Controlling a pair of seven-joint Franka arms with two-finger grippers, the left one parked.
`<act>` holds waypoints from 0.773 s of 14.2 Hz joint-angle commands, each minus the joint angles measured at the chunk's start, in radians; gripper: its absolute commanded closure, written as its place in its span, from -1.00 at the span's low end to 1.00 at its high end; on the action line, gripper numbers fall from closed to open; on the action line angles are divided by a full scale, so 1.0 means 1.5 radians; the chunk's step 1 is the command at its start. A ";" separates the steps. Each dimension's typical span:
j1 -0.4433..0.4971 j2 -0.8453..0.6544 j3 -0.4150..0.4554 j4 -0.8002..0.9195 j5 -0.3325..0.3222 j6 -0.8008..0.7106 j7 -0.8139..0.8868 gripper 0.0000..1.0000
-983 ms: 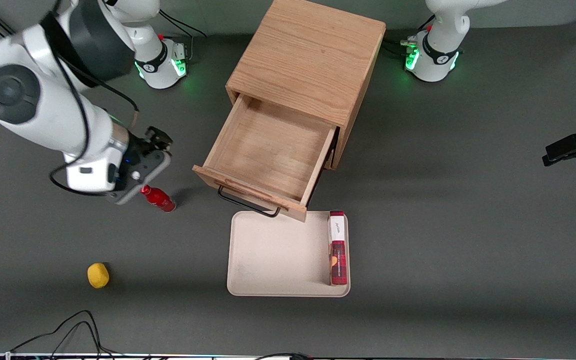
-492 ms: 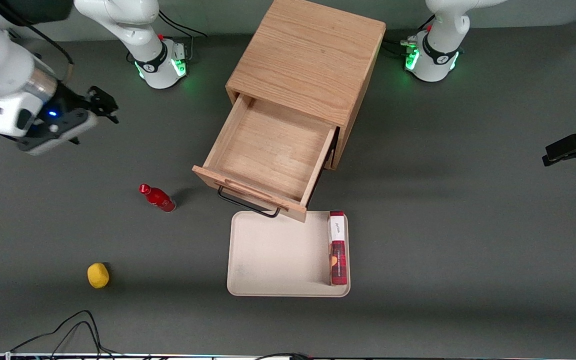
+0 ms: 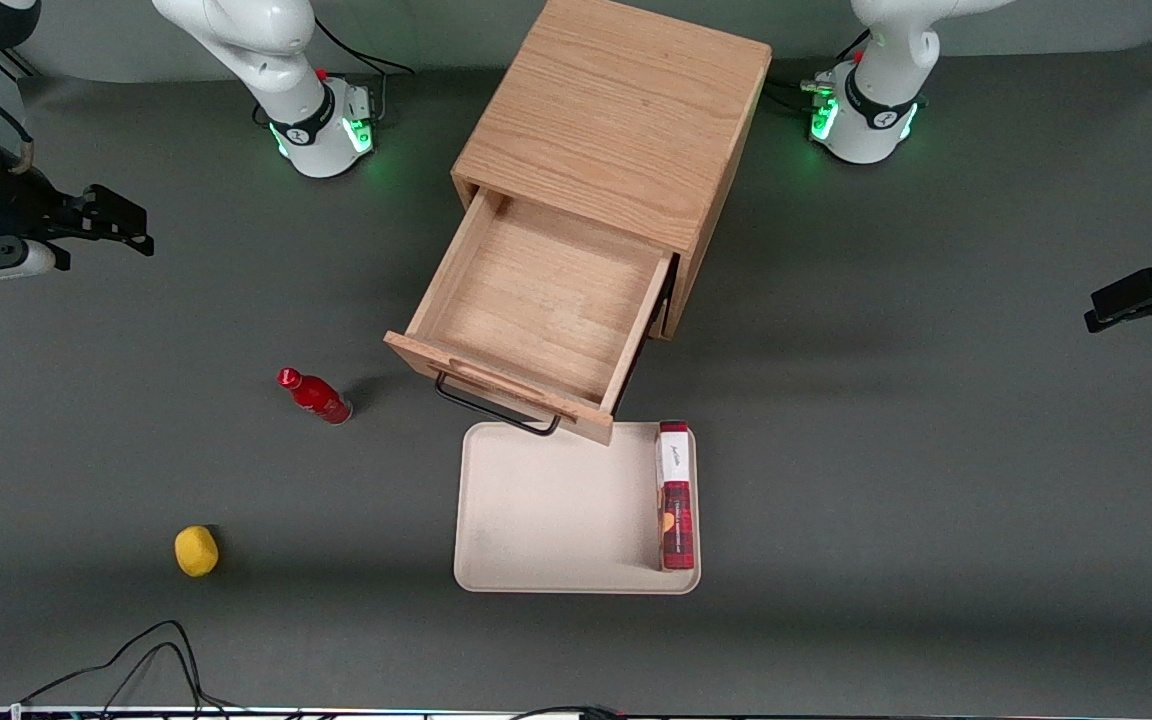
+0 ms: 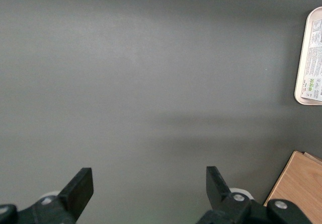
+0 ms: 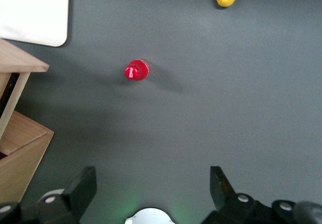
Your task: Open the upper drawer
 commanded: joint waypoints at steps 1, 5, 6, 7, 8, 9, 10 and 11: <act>-0.024 0.017 0.002 0.016 0.018 0.000 0.031 -1.00; -0.055 0.027 0.013 0.020 0.043 -0.007 0.163 -1.00; -0.053 0.037 0.013 0.022 0.043 -0.007 0.174 -1.00; -0.047 0.051 0.018 0.027 0.042 -0.007 0.173 -1.00; -0.046 0.056 0.021 0.035 0.042 -0.007 0.171 -1.00; -0.047 0.060 0.021 0.037 0.043 -0.006 0.164 -1.00; -0.047 0.064 0.021 0.038 0.043 -0.006 0.161 -1.00; -0.047 0.065 0.021 0.043 0.043 -0.006 0.160 -1.00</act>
